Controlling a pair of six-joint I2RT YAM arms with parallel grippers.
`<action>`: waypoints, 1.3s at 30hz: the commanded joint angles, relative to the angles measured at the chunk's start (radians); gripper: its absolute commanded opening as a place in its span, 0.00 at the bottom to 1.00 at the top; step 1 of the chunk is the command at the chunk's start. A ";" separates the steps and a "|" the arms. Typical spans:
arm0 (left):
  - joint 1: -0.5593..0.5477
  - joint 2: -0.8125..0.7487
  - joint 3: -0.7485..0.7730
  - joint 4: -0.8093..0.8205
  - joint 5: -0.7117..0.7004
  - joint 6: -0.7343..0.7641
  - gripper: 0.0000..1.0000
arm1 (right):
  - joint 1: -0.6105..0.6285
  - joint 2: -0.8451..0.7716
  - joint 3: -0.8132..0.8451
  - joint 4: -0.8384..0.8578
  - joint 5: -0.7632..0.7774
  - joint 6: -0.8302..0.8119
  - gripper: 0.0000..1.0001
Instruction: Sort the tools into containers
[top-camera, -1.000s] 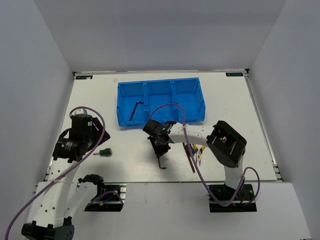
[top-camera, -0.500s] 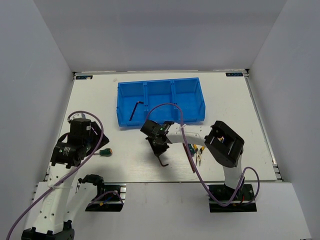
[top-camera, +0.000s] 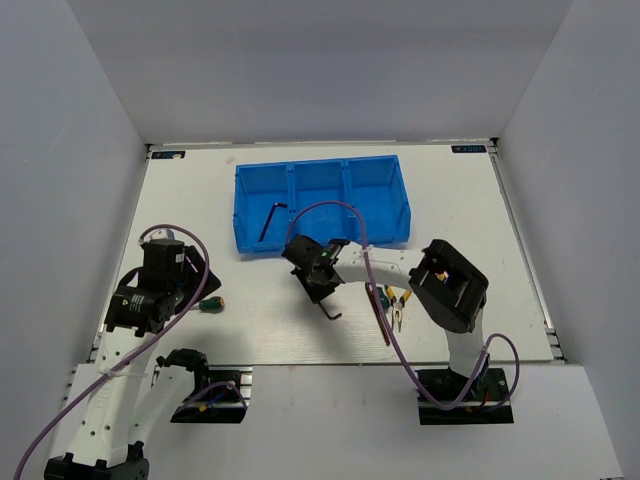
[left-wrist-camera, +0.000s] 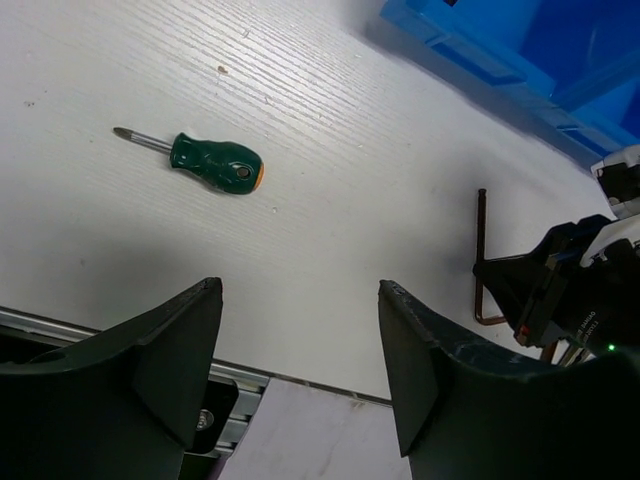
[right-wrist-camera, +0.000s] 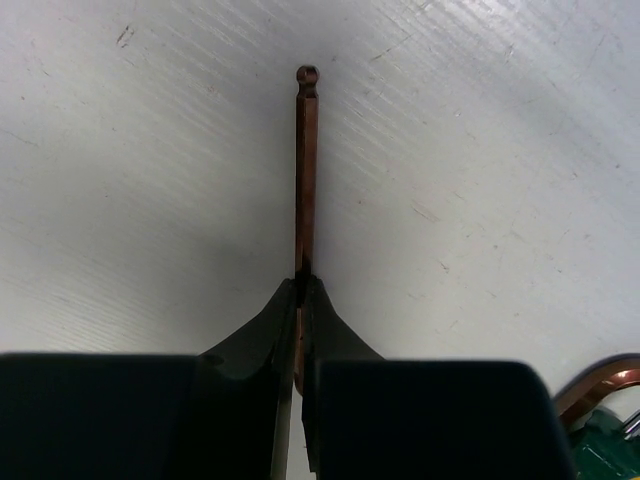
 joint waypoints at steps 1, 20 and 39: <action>-0.004 -0.001 -0.007 0.031 0.017 0.003 0.74 | 0.000 -0.039 0.016 -0.013 0.002 -0.037 0.00; -0.004 -0.010 -0.007 0.042 0.036 0.031 0.74 | -0.034 0.107 0.621 0.010 -0.057 -0.184 0.00; -0.004 -0.018 -0.026 0.196 0.355 0.180 0.68 | -0.170 0.439 0.825 0.372 -0.030 -0.235 0.59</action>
